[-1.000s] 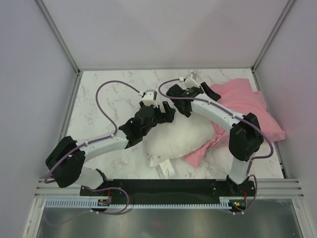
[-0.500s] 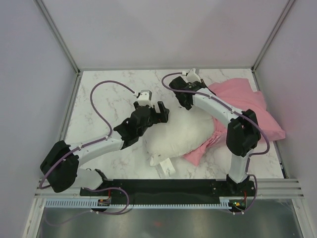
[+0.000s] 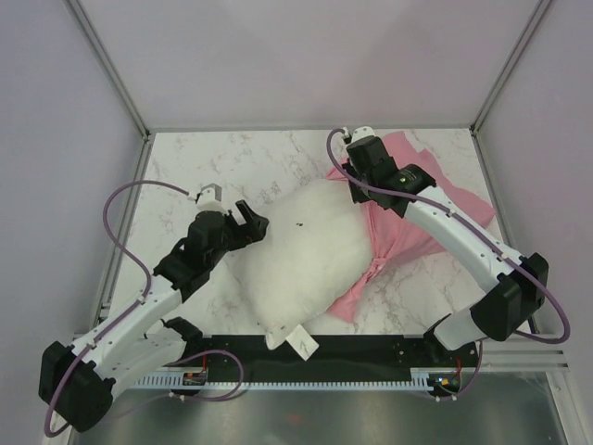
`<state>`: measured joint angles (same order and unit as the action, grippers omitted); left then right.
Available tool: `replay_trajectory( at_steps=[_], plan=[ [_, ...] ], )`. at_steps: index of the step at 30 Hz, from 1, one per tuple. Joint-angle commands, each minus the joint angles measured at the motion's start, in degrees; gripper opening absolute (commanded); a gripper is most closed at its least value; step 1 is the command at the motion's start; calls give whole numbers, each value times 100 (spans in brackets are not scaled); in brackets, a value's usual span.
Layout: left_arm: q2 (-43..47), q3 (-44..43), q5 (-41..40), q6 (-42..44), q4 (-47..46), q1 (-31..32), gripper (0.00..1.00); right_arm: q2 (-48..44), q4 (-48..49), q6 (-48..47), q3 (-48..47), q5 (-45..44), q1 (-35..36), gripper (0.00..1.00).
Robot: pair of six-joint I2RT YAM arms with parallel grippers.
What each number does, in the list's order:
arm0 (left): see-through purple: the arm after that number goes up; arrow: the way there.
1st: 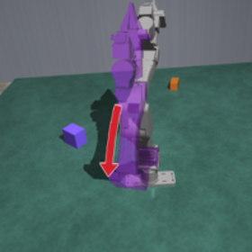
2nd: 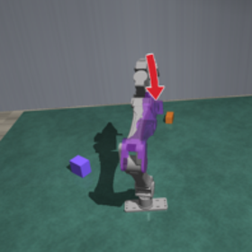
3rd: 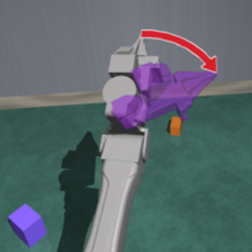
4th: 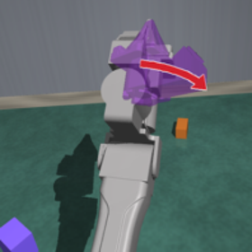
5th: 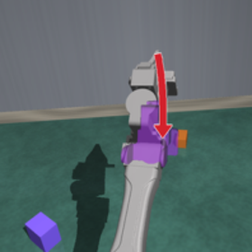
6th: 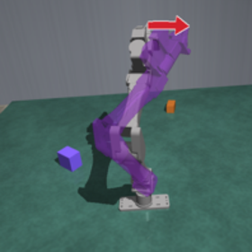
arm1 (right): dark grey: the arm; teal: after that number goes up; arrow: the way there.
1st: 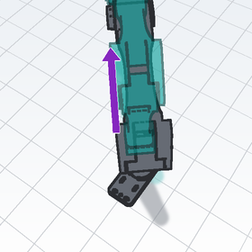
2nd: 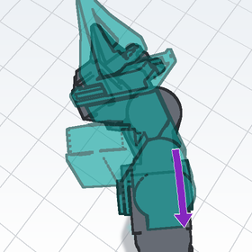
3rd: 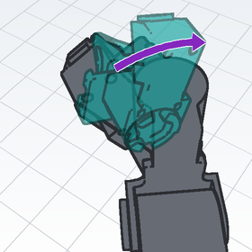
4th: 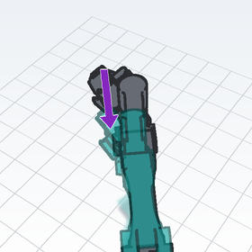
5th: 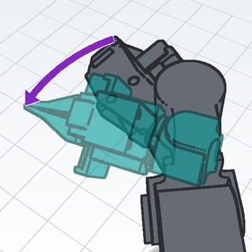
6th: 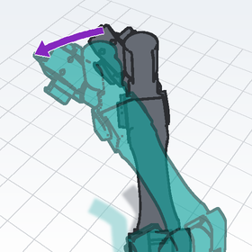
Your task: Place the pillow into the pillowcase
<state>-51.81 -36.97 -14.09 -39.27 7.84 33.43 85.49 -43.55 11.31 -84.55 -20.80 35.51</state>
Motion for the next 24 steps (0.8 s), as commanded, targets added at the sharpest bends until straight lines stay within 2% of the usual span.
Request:
replay_trajectory(
  at_steps=[1, 5, 8, 11, 14, 16, 17, 19, 20, 22, 23, 24],
  plan=[
    [320, 470, 766, -573, 342, -354, 100, 19, 505, 90, 9, 753, -123, 0],
    [1022, 779, 1004, -635, 499, -372, 100, 213, 541, 117, -35, 796, -307, 0],
    [1603, 701, 926, -530, 1157, -372, 100, 362, 567, 152, -87, 674, -377, 0],
    [1859, 402, 820, -328, 1998, -372, 100, 512, 567, 108, -166, 682, -378, 0],
    [1851, 488, 1284, -388, 2117, -372, 100, 574, 593, 99, -228, 849, -378, 0],
    [1693, 812, 2012, -572, 1715, -364, 100, 556, 637, 108, -237, 1068, -378, 0],
    [1448, 980, 2241, -660, 973, -355, 100, 539, 646, 117, -263, 1356, -378, 0],
    [1183, 1383, 2568, -915, 135, -259, 100, 495, 655, 152, -281, 1805, -378, 0],
    [799, 1438, 2525, -951, -713, -75, 100, 477, 664, 170, -298, 2495, -378, 0],
    [332, 1299, 2141, -899, -1299, 250, 100, 407, 751, 309, -290, 3253, -378, 0],
    [69, 1150, 1590, -812, -1476, 704, 100, 381, 830, 389, -185, 3614, -378, 0],
    [-534, 713, 1323, -645, -1608, 935, 100, 311, 944, 485, -89, 4340, -369, 0]
  ],
)
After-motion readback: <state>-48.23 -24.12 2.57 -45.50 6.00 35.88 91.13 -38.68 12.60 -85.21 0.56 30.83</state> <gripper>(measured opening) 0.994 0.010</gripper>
